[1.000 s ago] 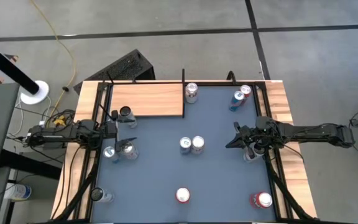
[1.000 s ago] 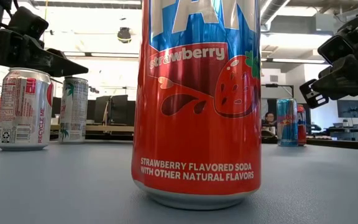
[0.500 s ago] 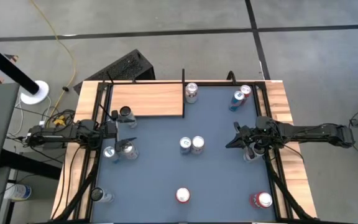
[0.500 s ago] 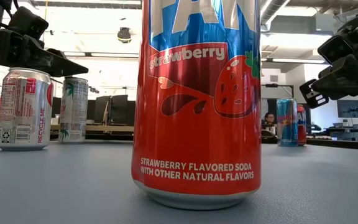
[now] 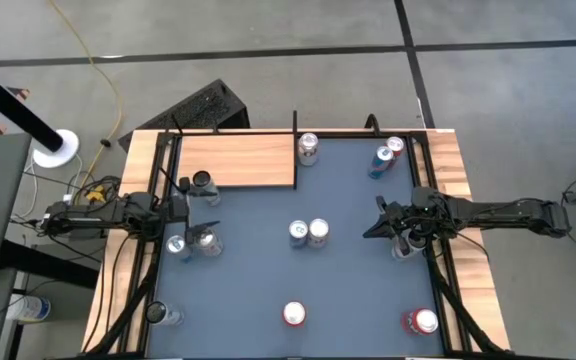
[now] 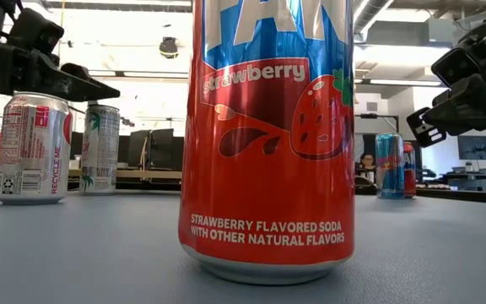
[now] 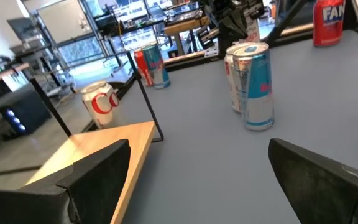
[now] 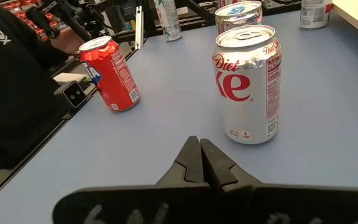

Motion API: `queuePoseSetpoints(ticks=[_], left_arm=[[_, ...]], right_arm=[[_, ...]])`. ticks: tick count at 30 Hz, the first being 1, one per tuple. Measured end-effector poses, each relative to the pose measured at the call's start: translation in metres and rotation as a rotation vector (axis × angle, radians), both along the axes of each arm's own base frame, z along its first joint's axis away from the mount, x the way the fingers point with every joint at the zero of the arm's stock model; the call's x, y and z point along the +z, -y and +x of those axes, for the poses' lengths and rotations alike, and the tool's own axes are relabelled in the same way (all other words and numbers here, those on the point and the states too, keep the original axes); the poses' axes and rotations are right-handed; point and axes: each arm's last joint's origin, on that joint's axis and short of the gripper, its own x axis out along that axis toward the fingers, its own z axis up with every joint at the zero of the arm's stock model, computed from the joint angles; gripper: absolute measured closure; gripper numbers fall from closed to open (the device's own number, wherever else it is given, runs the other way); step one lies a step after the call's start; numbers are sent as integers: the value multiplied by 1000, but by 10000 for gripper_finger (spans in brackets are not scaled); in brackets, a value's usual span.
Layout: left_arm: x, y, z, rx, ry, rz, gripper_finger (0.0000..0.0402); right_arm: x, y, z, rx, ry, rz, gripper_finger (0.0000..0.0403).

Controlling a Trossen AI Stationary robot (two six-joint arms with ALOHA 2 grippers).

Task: Place canned beverage on shelf
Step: Put the top left white pink soda can on the shelf

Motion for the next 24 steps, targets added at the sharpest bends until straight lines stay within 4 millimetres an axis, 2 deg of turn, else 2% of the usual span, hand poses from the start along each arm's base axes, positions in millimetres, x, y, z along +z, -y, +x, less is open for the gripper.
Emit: queuePoseSetpoints(ticks=[8,10,13,16,24], left_arm=[[0,0,0,3,10,-50,31],[0,0,0,2,26,-130,31],[0,1,0,-27,59,-342,31],[0,1,0,-22,82,-434,31],[2,1,0,-2,110,-439,31]], right_arm=[[0,0,0,0,0,0,403],[0,0,0,0,1,-2,403],[1,1,0,-2,32,-63,403],[7,2,2,-23,112,-136,403],[28,3,4,-43,366,-310,403]])
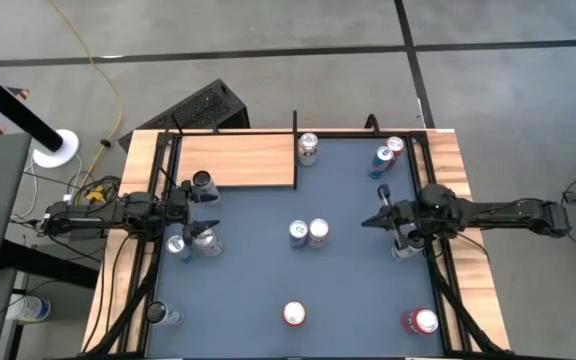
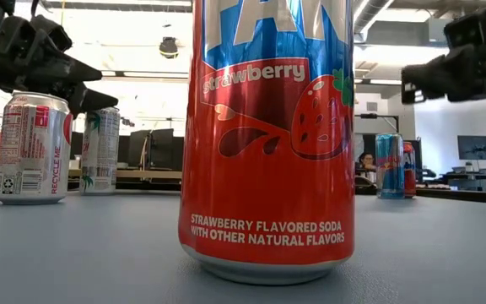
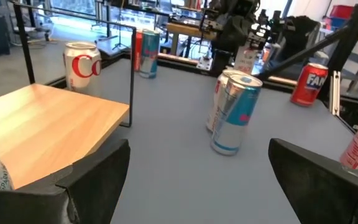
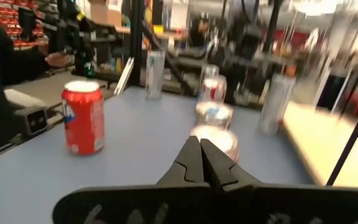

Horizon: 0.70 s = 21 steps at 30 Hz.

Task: Place canned beverage on shelf
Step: Put the top left white pink soda can on the shelf

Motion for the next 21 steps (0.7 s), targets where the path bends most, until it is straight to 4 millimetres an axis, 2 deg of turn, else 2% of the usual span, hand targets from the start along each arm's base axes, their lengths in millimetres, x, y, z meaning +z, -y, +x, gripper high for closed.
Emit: queuePoseSetpoints(ticks=[4,10,16,21], left_arm=[[4,0,0,1,39,-2,31],[6,0,0,5,64,-3,31],[13,-1,-1,42,127,16,31],[19,-3,-2,90,192,13,31]], right_arm=[[11,0,0,-7,86,-27,403],[46,5,0,-180,234,-83,403],[70,8,3,-247,271,-74,403],[84,10,14,-251,234,-49,403]])
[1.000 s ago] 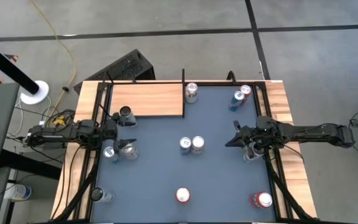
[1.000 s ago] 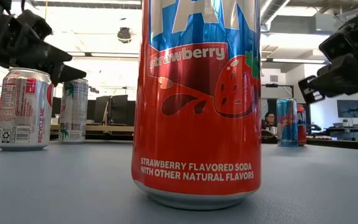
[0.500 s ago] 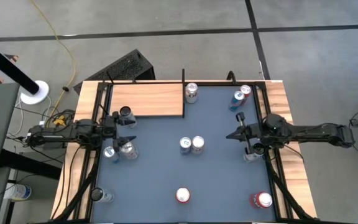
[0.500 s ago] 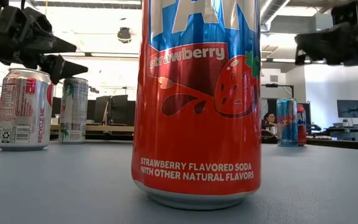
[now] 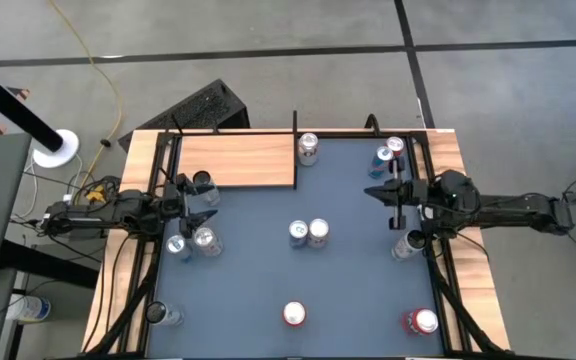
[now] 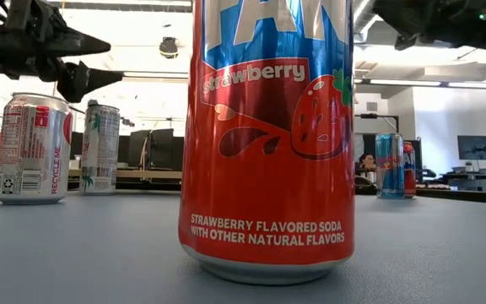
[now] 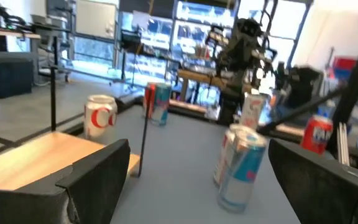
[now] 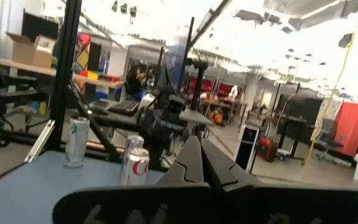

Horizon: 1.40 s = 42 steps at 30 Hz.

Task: Place canned beverage on shelf
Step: Put the top left white pink soda can on the shelf

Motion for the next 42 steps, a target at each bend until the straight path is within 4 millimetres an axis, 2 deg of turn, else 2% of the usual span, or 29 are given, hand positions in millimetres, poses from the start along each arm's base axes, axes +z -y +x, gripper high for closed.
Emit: queuePoseSetpoints(ticks=[8,14,20,26,31,35,42], left_arm=[[2,-2,-1,65,20,-27,31],[9,-2,-3,60,90,-24,31],[29,-2,-10,91,75,32,31],[57,-7,-17,254,-102,4,31],[82,-10,-10,361,-290,-32,31],[100,-11,2,441,-444,-20,31],[128,-10,21,426,-623,-73,31]], right_arm=[[12,5,28,0,-99,17,386],[20,8,48,0,-187,32,321],[34,11,65,2,-276,47,248],[48,12,75,3,-334,59,190],[57,14,83,1,-382,67,160],[61,14,87,1,-393,69,153],[62,14,86,2,-416,80,152]])
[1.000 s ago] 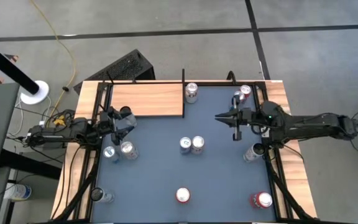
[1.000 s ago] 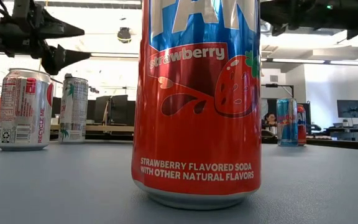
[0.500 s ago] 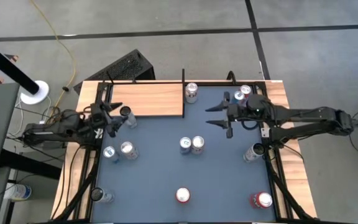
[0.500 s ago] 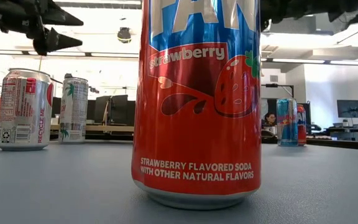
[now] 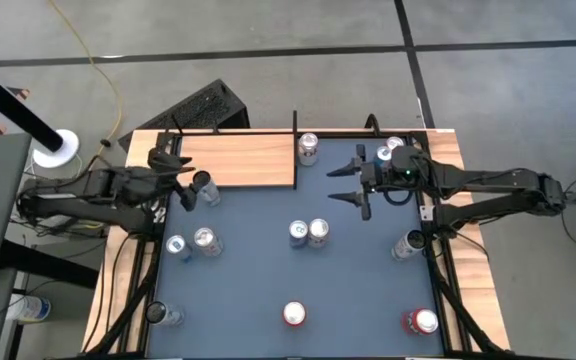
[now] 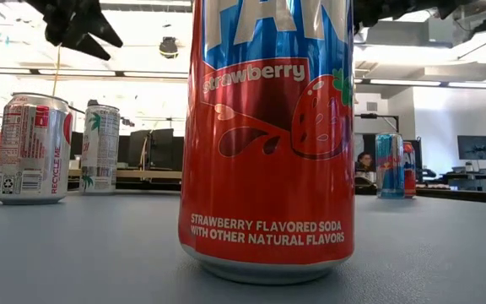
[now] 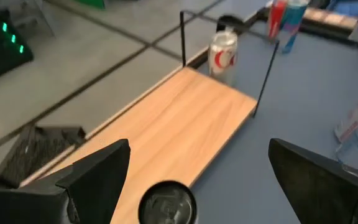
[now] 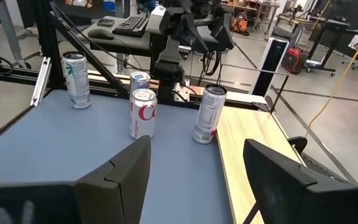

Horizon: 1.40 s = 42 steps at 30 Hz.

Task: Place canned beverage on shelf
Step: Put the top left white pink soda can on the shelf

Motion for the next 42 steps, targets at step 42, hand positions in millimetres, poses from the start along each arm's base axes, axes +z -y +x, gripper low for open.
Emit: queuePoseSetpoints(ticks=[42], left_arm=[[-25,-99,68,-46,-675,-584,31]], right_arm=[[-16,-1,-5,-23,-164,142,152]])
